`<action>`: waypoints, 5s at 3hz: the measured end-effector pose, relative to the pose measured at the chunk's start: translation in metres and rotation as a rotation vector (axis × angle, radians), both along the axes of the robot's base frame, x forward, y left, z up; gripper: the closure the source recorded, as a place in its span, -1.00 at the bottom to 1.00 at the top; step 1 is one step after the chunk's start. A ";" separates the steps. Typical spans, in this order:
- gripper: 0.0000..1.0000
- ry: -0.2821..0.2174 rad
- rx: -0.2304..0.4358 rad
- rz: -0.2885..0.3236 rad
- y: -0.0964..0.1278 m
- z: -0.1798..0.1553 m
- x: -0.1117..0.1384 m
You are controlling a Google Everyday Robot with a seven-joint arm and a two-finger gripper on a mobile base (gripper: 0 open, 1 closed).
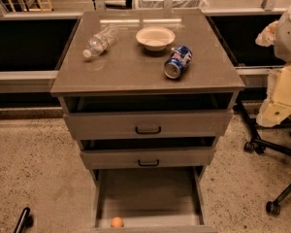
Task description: Pick orange from bottom drawer and place on counter
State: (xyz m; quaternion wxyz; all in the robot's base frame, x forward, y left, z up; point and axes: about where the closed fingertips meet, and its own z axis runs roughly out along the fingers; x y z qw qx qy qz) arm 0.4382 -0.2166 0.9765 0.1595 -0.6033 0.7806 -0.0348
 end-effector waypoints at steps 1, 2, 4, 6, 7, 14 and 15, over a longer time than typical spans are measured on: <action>-1.00 0.000 0.000 0.000 0.000 0.000 0.000; -1.00 0.061 0.057 0.043 0.017 -0.045 -0.004; -1.00 0.227 0.375 0.272 0.116 -0.204 -0.047; -1.00 0.283 0.382 0.346 0.128 -0.229 -0.057; -1.00 0.287 0.481 0.451 0.167 -0.263 -0.046; -1.00 0.011 0.816 0.582 0.175 -0.579 0.069; -1.00 0.092 0.732 0.584 0.170 -0.616 0.063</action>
Offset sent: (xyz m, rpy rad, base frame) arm -0.0240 0.0874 -0.2395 0.3149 0.3574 0.2406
